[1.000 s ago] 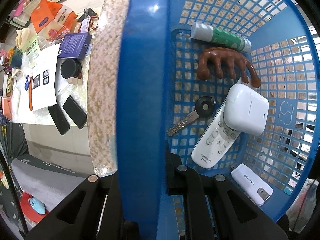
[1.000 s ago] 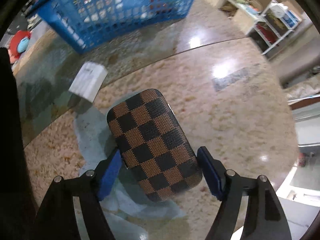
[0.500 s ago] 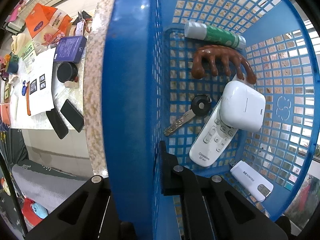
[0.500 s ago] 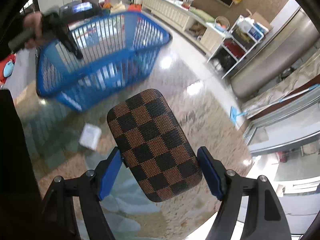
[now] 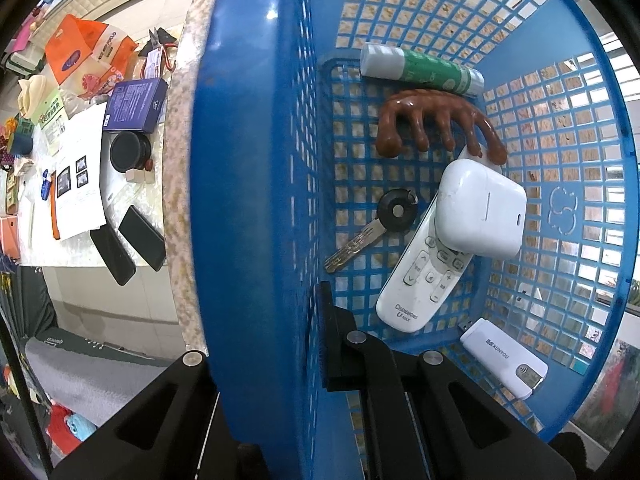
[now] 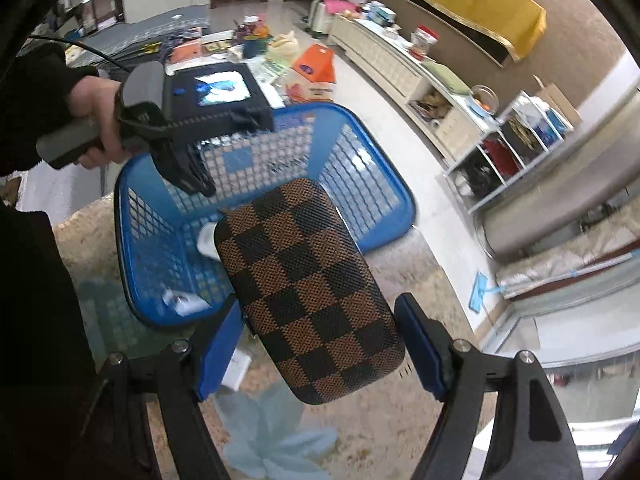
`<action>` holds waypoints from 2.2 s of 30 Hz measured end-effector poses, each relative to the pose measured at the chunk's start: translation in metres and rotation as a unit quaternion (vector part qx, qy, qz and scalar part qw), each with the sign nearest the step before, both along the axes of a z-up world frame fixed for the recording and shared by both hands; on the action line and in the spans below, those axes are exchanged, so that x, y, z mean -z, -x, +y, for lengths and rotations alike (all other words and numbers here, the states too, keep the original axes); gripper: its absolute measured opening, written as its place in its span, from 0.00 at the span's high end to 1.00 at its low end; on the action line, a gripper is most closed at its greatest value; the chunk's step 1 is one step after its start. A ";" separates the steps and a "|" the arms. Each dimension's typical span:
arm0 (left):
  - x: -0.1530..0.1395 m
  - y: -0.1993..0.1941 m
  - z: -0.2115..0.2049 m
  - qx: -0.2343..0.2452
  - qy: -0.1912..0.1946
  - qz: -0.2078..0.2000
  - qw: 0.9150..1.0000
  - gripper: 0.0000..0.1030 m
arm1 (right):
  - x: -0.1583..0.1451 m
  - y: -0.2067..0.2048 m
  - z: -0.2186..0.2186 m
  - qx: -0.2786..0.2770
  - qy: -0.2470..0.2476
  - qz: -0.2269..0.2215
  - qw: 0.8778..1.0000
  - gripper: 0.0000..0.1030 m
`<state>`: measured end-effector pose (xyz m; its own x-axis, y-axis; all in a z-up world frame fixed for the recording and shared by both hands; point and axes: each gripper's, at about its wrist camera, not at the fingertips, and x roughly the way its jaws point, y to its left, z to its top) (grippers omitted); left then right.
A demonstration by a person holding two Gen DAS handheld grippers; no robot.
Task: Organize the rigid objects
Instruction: 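Lower the checkered case into the basket and open the right gripper, then move the right gripper to the white ZUNKO charger and grasp it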
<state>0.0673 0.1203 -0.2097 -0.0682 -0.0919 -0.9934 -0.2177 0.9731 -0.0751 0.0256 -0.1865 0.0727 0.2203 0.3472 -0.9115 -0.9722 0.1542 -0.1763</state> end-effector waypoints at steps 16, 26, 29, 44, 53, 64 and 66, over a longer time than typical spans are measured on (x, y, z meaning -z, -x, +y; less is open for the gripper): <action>-0.003 0.004 0.007 -0.002 0.002 -0.002 1.000 0.95 | 0.044 0.008 0.034 -0.090 0.073 0.043 0.992 0.30; -0.003 0.001 0.001 0.001 0.000 0.000 1.000 0.95 | 0.038 0.004 0.037 -0.079 0.066 0.060 0.993 0.66; -0.002 0.001 0.000 0.002 0.000 0.000 1.000 0.95 | 0.023 -0.004 0.029 -0.050 0.041 0.069 0.995 0.65; -0.001 0.000 0.000 0.003 -0.001 -0.001 1.000 0.95 | -0.047 -0.029 -0.063 0.107 -0.021 0.060 0.992 0.00; 0.000 -0.001 0.000 0.005 -0.004 0.000 1.000 0.95 | -0.014 -0.014 -0.095 0.163 0.028 0.085 0.983 0.00; 0.000 0.000 0.000 0.006 -0.007 0.002 1.000 0.95 | 0.063 -0.004 -0.097 0.200 0.063 0.163 0.964 0.00; 0.000 0.000 0.000 0.006 -0.006 0.001 1.000 0.95 | 0.076 -0.004 -0.093 0.204 0.069 0.163 0.963 0.00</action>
<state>0.0678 0.1202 -0.2099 -0.0719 -0.0783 -0.9943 -0.2070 0.9764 -0.0619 0.0297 -0.2793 -0.0031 0.0069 0.1627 -0.9867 -0.8431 0.5315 0.0817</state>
